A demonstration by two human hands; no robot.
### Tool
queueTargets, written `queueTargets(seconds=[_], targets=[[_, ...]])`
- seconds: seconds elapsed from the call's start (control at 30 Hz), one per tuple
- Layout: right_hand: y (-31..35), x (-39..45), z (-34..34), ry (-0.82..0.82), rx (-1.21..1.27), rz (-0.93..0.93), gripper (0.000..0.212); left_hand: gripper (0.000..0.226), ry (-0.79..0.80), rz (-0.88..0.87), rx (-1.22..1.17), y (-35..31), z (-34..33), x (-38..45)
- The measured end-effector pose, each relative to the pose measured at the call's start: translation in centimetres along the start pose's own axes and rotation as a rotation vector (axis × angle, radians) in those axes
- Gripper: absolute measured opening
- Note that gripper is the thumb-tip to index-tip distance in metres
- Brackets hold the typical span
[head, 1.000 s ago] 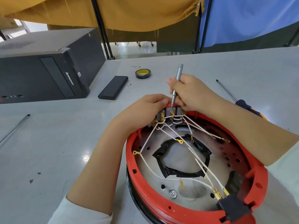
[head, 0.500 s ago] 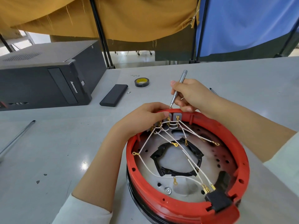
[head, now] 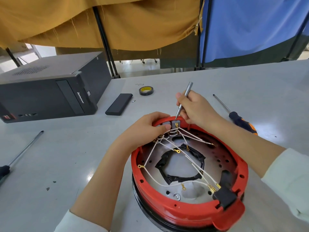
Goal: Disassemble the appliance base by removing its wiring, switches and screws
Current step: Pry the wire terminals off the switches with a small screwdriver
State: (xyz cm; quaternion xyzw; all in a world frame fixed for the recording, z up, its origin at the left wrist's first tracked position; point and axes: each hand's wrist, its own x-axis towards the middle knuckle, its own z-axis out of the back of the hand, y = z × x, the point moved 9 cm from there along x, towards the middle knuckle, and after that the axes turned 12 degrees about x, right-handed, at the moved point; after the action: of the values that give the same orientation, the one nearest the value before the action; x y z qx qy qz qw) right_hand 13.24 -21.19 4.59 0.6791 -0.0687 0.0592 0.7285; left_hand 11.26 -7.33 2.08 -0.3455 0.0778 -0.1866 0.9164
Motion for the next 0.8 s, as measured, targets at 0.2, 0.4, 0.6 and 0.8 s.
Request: queueTargets(seconds=[0.2, 0.4, 0.6, 0.8], targets=[[0.3, 0.0, -1.3, 0.117, 0.119, -0.053, 0.030, 0.022, -0.026, 0.121, 0.169, 0.1, 0.7, -0.5], [0.9, -0.7, -1.4, 0.136, -0.102, 0.129, 0.029, 0.036, -0.057, 0.063, 0.248, -1.7, 0.4, 1.7], [2.1, -1.5, -2.0, 0.150, -0.267, 0.346, 0.026, 0.035, -0.025, 0.035, 0.073, -0.5, 0.0, 1.8], [2.3, -1.9, -2.7, 0.193, -0.334, 0.413, 0.024, 0.034, -0.049, 0.018, 0.018, -0.2, 0.1, 1.9]])
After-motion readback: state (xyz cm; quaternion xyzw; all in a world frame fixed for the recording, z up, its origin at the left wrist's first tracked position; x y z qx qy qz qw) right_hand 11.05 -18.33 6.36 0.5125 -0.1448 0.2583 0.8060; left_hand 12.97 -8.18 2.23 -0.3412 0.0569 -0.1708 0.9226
